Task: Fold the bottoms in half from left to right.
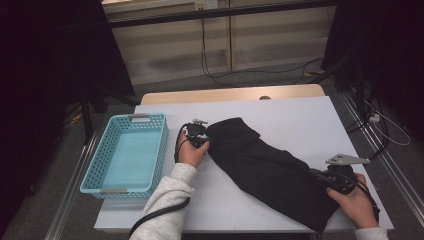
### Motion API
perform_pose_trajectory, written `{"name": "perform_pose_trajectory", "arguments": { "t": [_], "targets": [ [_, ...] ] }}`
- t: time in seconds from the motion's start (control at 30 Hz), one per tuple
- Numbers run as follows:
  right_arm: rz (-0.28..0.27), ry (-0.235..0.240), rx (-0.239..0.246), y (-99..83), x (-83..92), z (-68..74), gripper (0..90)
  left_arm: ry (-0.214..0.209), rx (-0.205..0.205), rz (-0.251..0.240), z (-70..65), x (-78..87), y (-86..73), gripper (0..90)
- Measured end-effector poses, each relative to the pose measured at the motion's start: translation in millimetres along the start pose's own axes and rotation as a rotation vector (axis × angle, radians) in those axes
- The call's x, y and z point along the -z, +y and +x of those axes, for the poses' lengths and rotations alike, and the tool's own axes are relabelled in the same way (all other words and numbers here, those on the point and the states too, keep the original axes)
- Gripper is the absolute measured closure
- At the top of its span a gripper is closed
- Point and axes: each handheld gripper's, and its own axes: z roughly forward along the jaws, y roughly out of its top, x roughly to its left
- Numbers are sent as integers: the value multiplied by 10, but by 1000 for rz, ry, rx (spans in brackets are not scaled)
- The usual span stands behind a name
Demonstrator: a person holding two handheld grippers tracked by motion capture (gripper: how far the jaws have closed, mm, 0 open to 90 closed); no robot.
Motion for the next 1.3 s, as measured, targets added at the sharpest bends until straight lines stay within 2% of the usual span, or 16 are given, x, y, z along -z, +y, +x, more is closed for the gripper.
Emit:
{"name": "perform_pose_trajectory", "arguments": {
  "t": [0.03, 0.17, 0.3, 0.33, 0.4, 0.47, 0.53, 0.7, 0.83, 0.93, 1.07, 1.1, 1.13, 1.17, 1.27, 1.3],
  "targets": [
    [-2, 2, -1, 1, -4, -1, 873, 3, 31, -4, 29, 60, -33, 794],
    [-1, 8, 3, 15, -20, 6, 874, 26, 64, 4, 108, 228, -136, 778],
    [7, 2, 14, 35, -21, -9, 874, 54, 54, 8, 192, 389, -200, 678],
    [10, -1, 15, 36, -17, -24, 875, 77, 43, -9, 229, 433, -196, 636],
    [11, -6, 3, 42, -4, -65, 877, 100, 66, -36, 282, 494, -175, 522],
    [14, -19, 2, 56, 2, -82, 877, 110, 51, -42, 308, 515, -150, 510],
    [15, -17, 6, 71, -10, -91, 877, 133, 10, -40, 323, 485, -116, 482],
    [17, -13, -13, 77, -14, -150, 877, 135, 1, -43, 411, 288, -40, 454],
    [20, -38, -24, 56, 15, -204, 877, 137, 1, -35, 472, 157, -28, 441],
    [9, -23, -31, 27, 20, -222, 877, 128, 1, -39, 493, 113, -22, 486],
    [6, -24, -25, 18, 29, -211, 876, 93, 8, -25, 431, 107, -17, 658],
    [6, -26, -24, 16, 30, -207, 876, 69, 0, 9, 397, 122, -11, 705],
    [5, -27, -25, 15, 30, -205, 876, 48, 21, 22, 377, 128, -15, 745],
    [6, -29, -25, 15, 32, -200, 876, 47, 29, 21, 366, 131, -18, 789],
    [4, -27, -22, 11, 34, -193, 876, 67, 16, 49, 367, 198, 5, 829],
    [1, -25, -19, 7, 36, -195, 876, 66, 30, 41, 381, 229, 17, 838]
  ]
}}
